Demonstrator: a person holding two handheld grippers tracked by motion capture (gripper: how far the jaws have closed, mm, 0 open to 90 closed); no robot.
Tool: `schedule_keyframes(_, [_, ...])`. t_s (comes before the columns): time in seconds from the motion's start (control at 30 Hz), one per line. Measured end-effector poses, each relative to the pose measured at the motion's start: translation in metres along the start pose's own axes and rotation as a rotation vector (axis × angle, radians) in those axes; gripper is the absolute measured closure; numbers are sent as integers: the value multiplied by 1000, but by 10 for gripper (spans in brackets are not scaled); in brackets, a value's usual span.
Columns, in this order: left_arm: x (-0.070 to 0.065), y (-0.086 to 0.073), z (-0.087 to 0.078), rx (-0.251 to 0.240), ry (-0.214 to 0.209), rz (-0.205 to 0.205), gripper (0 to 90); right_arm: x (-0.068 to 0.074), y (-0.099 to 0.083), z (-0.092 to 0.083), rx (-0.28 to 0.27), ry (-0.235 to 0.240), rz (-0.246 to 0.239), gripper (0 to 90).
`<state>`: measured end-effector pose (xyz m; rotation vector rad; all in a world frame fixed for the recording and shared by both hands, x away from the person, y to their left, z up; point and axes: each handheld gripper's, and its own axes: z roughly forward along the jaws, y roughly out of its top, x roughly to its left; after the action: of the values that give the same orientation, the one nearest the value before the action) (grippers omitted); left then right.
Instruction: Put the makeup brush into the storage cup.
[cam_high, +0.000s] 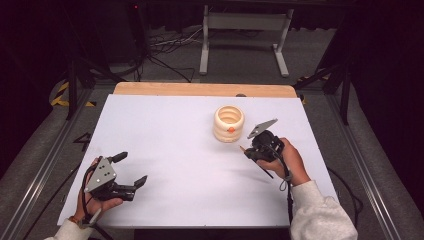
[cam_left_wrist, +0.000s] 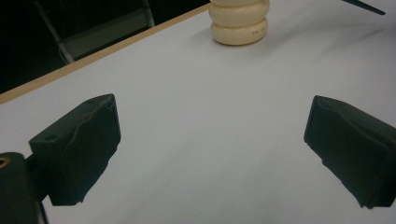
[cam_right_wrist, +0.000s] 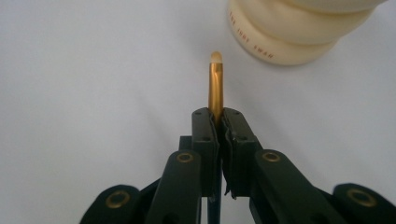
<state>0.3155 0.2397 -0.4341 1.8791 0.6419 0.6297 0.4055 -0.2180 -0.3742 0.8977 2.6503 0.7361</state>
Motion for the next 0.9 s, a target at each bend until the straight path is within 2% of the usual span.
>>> schedule_keyframes(0.03, [0, 0, 0, 3, -1, 2, 46, -2, -2, -4, -31, 1, 12, 851])
schedule_keyframes(0.43, [0, -1, 1, 10, 0, 0, 46, -2, -15, -21, -187, -21, 32, 851])
schedule_keyframes(0.63, [0, -1, 2, 12, -3, -4, 47, 0, -18, -27, -232, -31, 14, 850])
schedule_keyframes(0.9, [0, -1, 3, 15, -8, -7, 48, -2, -22, -39, -294, -37, 18, 850])
